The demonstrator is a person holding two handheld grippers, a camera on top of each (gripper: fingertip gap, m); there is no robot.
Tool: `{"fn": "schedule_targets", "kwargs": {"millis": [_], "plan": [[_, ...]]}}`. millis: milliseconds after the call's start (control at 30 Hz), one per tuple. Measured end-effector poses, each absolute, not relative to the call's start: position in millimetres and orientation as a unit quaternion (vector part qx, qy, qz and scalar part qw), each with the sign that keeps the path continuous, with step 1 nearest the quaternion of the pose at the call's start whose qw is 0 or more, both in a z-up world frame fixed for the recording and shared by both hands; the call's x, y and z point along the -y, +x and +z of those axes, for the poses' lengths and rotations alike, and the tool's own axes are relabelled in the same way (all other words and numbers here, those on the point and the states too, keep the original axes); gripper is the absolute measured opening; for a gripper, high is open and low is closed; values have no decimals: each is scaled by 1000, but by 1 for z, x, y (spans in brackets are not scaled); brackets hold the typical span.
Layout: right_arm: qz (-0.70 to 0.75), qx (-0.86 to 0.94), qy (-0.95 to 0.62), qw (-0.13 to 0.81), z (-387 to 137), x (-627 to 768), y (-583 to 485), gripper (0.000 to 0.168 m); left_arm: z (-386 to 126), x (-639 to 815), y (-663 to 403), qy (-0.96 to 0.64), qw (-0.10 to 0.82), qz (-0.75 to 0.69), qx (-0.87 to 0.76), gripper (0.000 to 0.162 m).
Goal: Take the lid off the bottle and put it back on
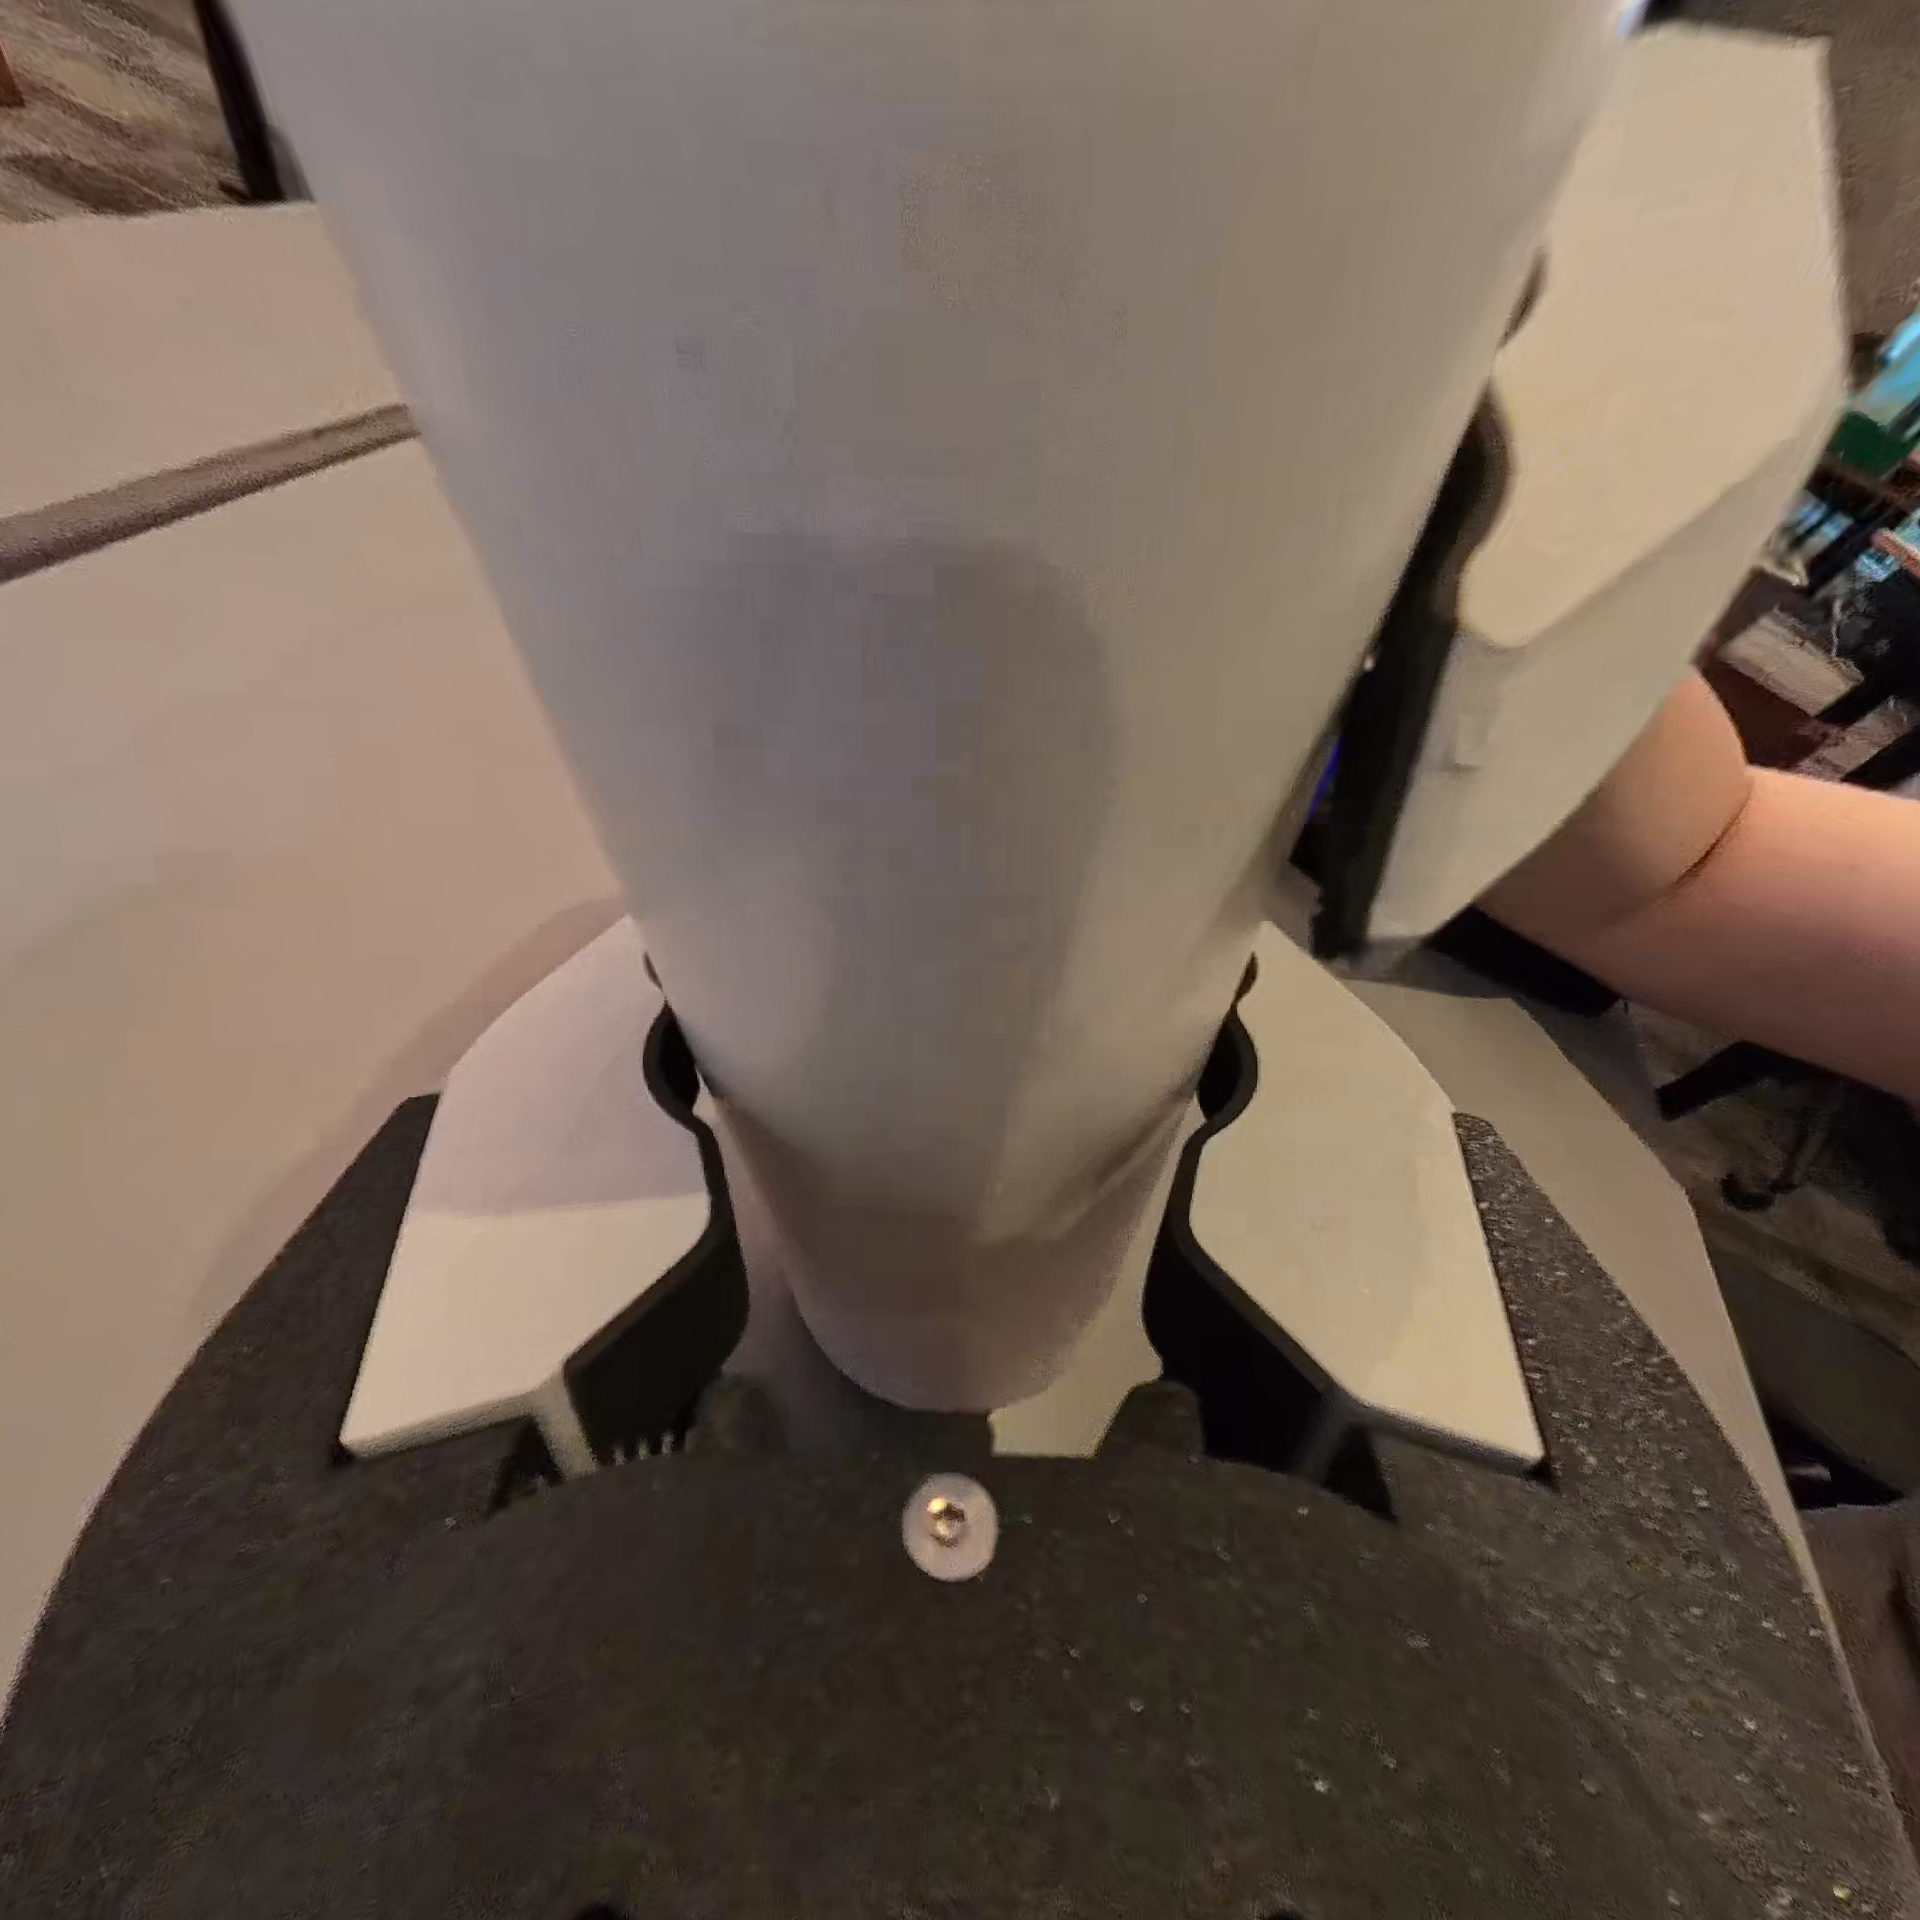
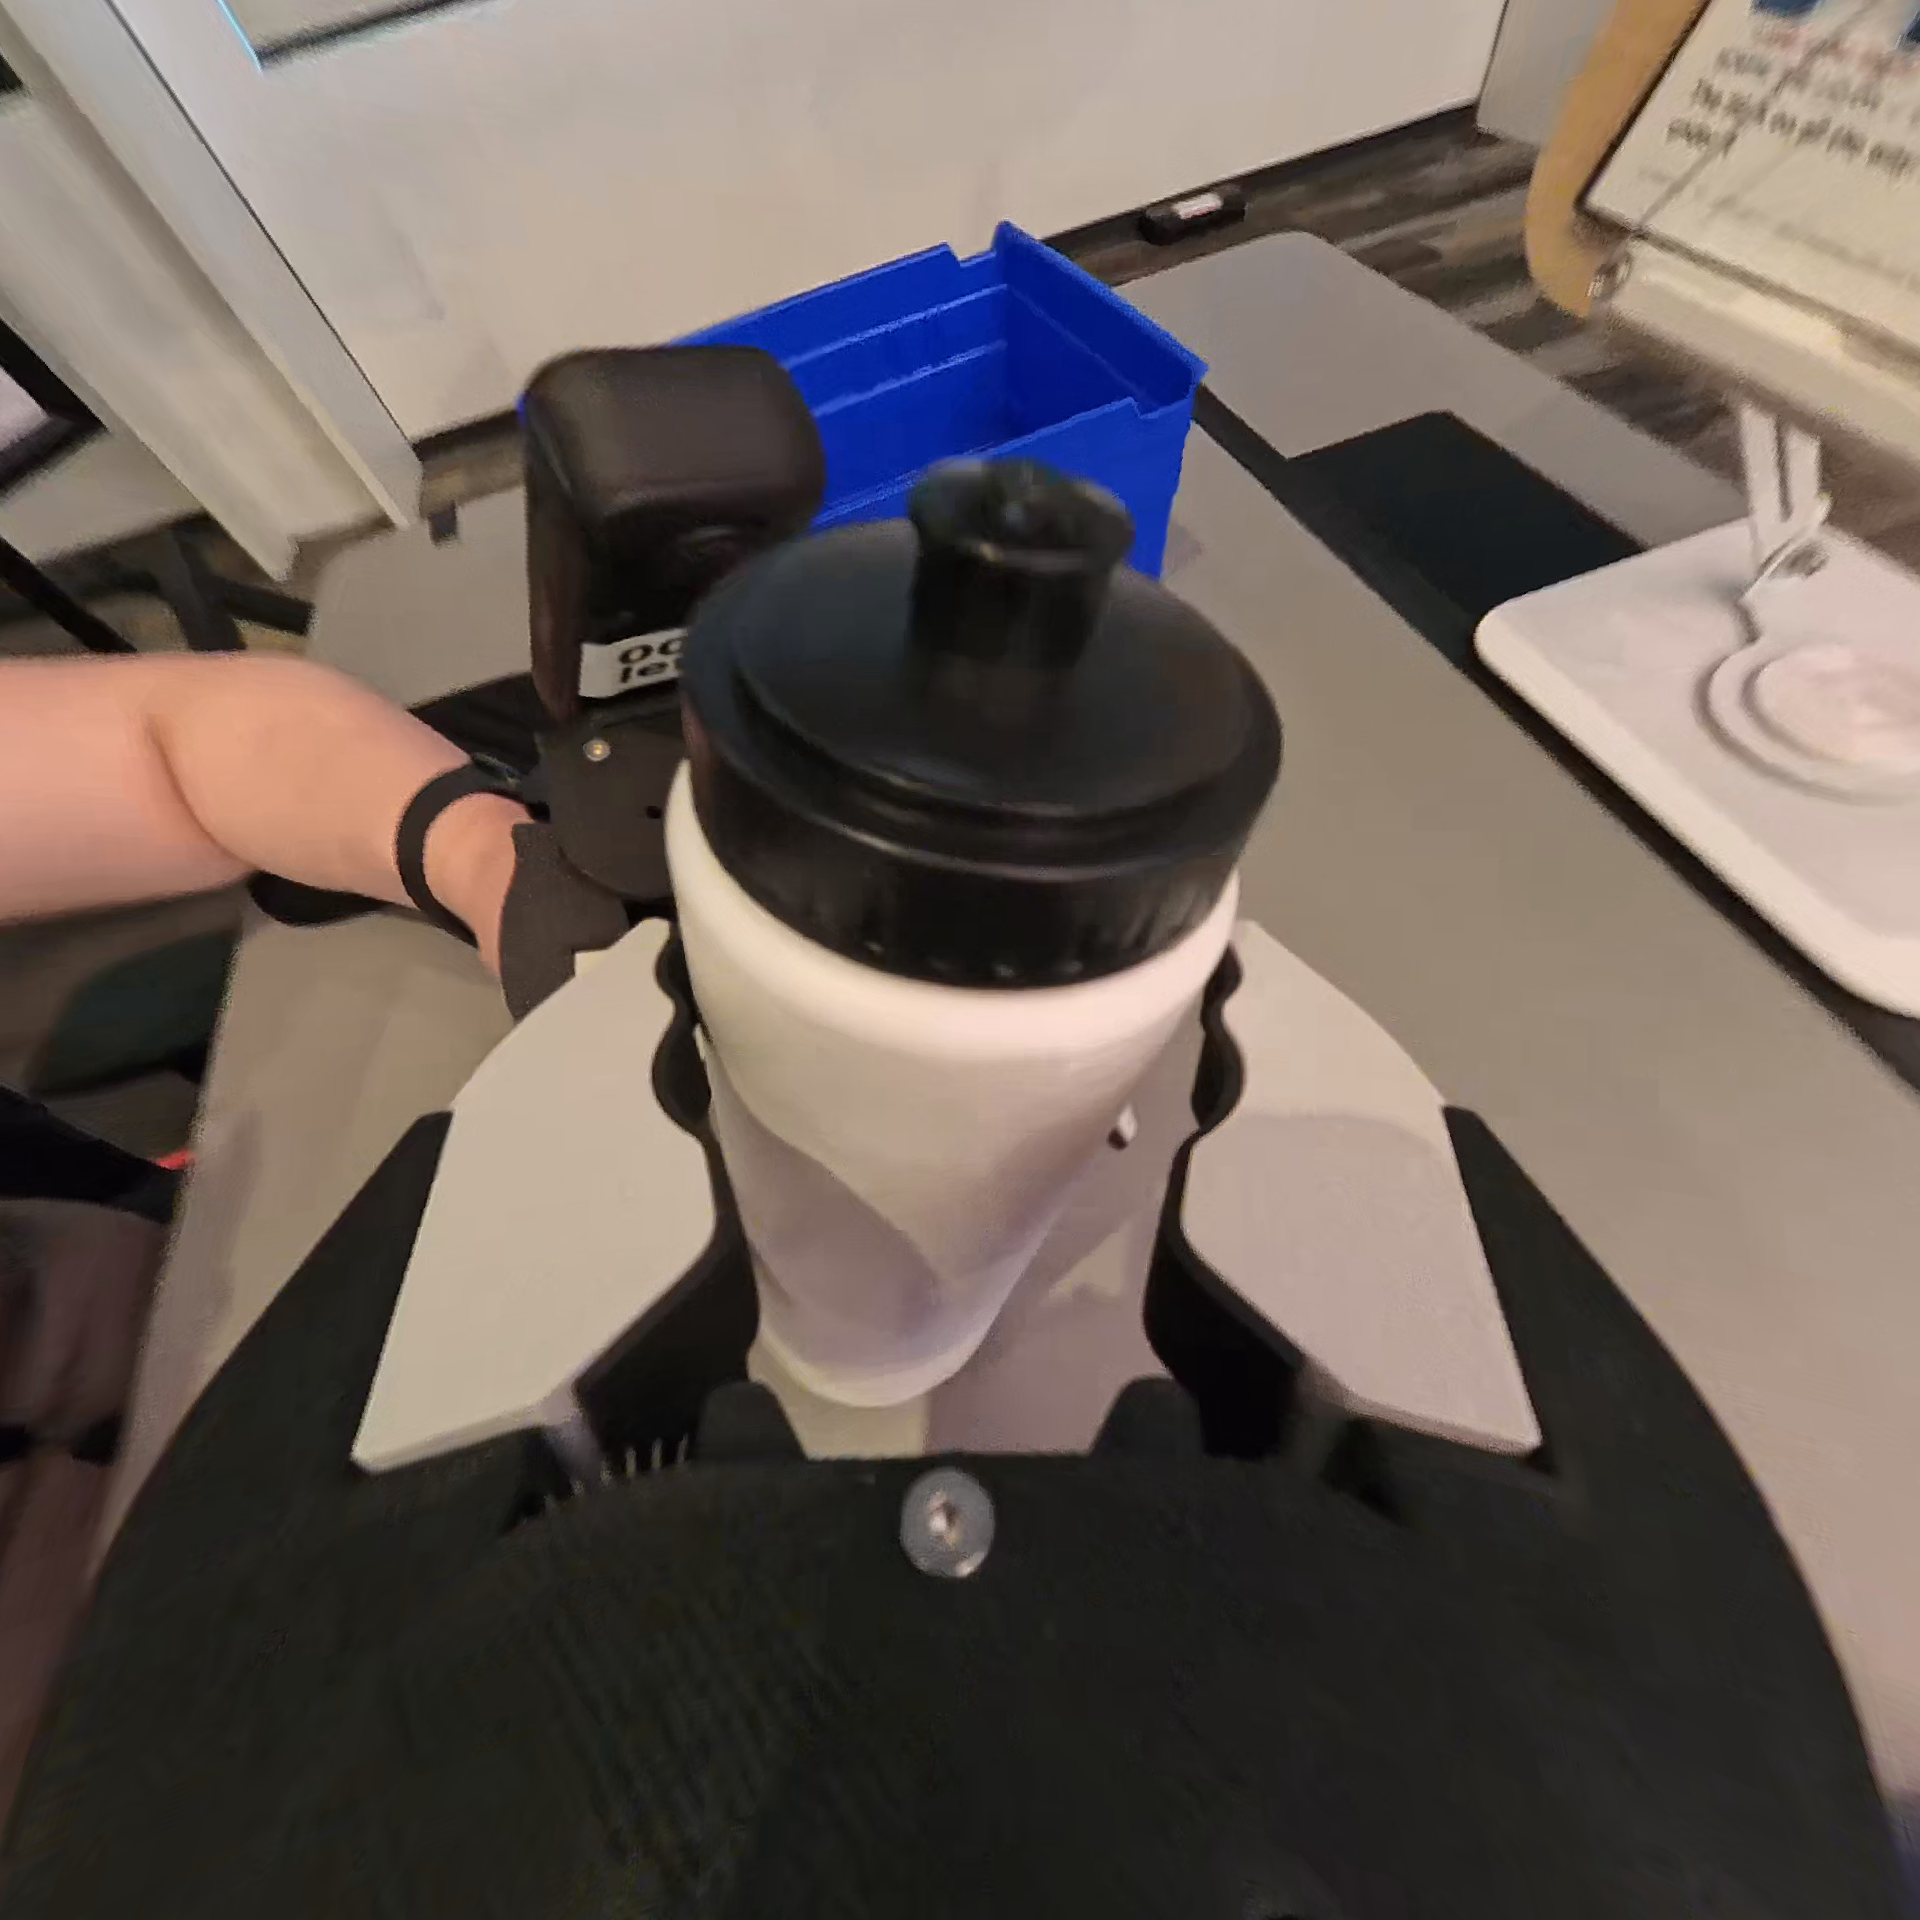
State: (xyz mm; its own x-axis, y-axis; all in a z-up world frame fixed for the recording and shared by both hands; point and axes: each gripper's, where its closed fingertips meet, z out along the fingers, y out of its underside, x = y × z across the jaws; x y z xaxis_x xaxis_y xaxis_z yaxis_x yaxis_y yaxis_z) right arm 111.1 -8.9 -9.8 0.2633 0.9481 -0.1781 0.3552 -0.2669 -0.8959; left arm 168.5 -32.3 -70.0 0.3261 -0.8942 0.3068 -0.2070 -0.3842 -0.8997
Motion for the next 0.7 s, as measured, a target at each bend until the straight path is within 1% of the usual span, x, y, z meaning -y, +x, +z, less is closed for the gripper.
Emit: {"fn": "schedule_targets", "kwargs": {"millis": [100, 167, 333, 533, 600, 700], "plan": [[422, 448, -705, 352, -10, 14, 107, 95, -49, 32, 163, -698, 406, -462, -368, 96], [434, 444, -702, 349, -8, 17, 104, 94, -37, 34, 160, -689, 409, -479, -358, 96], [464, 429, -690, 353, 2, 19, 100, 90, -30, 35, 156, -686, 414, -482, -356, 96], [435, 440, -701, 354, 7, 17, 112, 88, -29, 44, 157, -673, 400, -486, -388, 95], [428, 430, -702, 373, 24, 12, 128, 88, -21, 43, 153, -668, 417, -475, -393, 96], [409, 399, -696, 435, 74, 5, 177, 88, -1, 41, 144, -655, 449, -461, -396, 94]]}}
